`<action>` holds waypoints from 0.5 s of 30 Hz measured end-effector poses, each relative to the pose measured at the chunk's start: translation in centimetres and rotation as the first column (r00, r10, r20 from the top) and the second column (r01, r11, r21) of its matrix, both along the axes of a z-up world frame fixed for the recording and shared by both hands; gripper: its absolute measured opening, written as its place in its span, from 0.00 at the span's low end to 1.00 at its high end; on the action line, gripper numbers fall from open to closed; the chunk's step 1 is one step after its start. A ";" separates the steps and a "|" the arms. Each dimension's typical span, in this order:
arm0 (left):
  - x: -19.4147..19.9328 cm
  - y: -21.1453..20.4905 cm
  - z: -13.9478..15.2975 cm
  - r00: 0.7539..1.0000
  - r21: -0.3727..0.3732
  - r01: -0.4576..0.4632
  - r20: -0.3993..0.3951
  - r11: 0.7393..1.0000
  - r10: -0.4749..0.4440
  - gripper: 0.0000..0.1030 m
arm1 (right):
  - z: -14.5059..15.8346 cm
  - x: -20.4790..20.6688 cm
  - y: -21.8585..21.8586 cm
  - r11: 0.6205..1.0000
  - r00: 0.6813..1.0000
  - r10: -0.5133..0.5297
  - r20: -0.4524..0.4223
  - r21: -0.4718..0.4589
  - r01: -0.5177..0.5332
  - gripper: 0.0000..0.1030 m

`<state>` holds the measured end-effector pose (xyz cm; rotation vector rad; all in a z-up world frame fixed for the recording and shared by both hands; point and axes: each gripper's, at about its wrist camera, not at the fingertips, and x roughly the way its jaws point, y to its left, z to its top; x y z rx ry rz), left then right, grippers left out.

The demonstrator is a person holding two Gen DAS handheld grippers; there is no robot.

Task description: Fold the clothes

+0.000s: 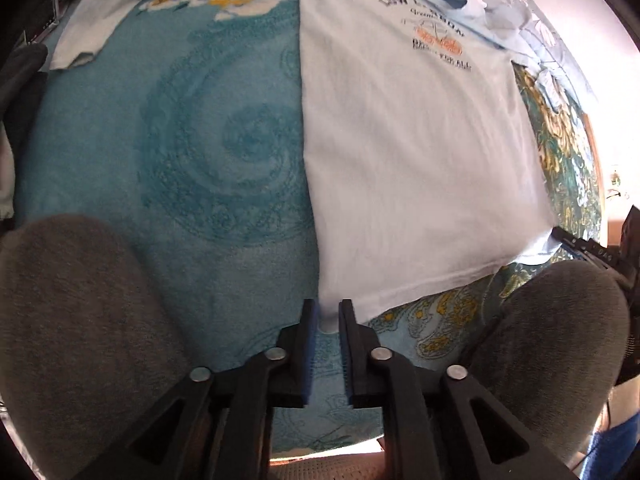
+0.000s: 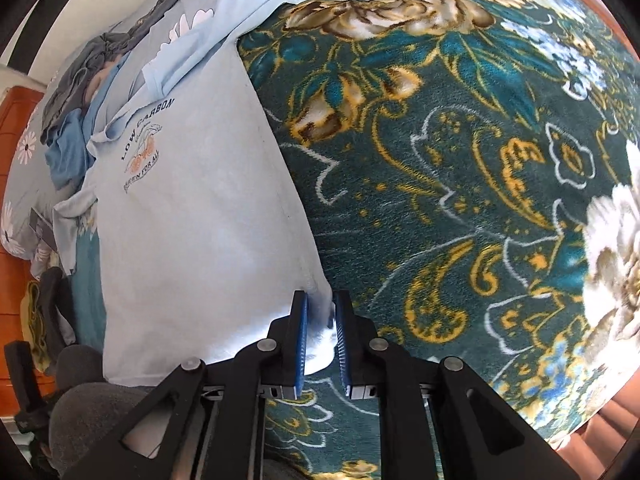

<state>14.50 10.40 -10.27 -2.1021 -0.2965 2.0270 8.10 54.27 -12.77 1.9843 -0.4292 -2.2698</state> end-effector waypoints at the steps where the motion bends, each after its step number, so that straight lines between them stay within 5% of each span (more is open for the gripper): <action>1: -0.4 -0.2 0.7 1.000 0.002 0.007 -0.015 1.000 -0.007 0.35 | 0.2 -0.1 0.3 1.000 1.000 0.017 -0.001 0.019 -0.017 0.14; 10: -11.4 -2.6 5.1 0.978 -0.021 0.003 -0.207 1.000 -0.008 0.45 | 4.7 -6.8 1.0 0.997 0.993 0.045 -0.112 0.066 -0.038 0.21; 15: -20.0 -0.7 6.4 0.910 -0.183 0.154 -0.357 0.971 -0.212 0.49 | 8.8 -14.6 -5.4 0.969 0.941 0.244 -0.235 0.106 -0.225 0.27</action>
